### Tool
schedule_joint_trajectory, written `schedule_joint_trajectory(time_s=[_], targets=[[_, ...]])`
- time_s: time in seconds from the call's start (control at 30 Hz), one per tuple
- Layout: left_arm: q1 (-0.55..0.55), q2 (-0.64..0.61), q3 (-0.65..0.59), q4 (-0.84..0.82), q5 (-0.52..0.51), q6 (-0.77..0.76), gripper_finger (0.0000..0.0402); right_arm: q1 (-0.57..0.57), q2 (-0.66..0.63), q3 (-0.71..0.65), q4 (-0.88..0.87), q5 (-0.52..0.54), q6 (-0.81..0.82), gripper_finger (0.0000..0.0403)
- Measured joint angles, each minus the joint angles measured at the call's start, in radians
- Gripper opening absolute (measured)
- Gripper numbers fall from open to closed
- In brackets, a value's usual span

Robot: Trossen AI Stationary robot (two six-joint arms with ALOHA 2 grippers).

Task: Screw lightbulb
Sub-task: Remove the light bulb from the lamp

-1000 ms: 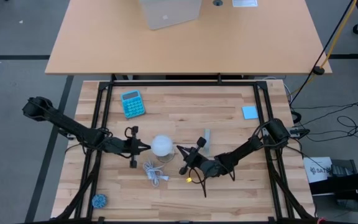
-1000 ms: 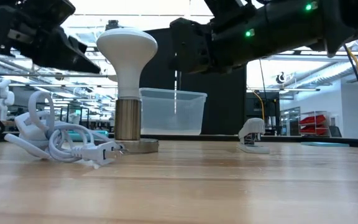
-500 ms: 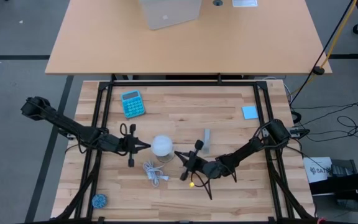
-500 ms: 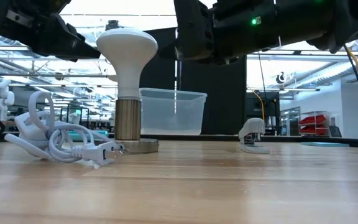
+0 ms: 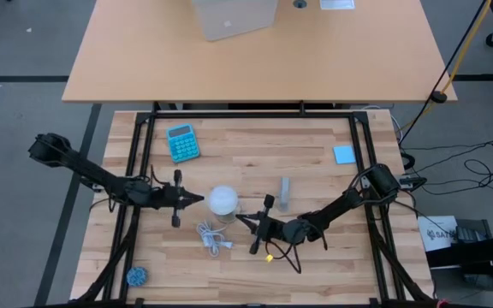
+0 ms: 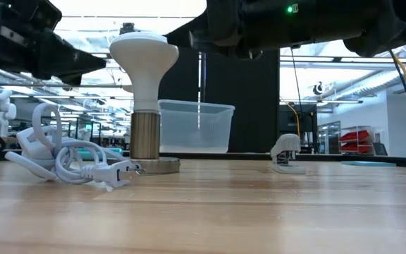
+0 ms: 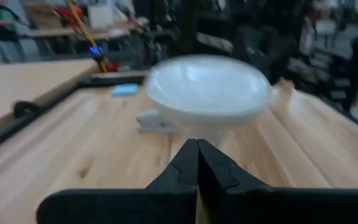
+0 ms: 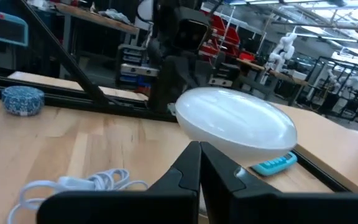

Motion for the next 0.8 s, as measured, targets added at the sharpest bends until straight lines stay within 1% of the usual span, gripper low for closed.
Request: schedule_joint_trajectory(time_s=[0.17, 0.4, 0.8], targets=[[0.037, 0.0, -0.014, 0.114, -0.008, 0.002, 0.0, -0.013, 0.0, 0.024, 0.006, -0.016, -0.035, 0.0], [0.048, 0.0, 0.005, 0.113, 0.028, -0.013, 0.0, -0.043, -0.001, 0.074, -0.067, -0.015, -0.046, 0.0], [0.048, 0.003, 0.009, 0.111, 0.06, -0.032, 0.0, -0.047, -0.001, 0.073, -0.113, -0.006, -0.023, 0.0]])
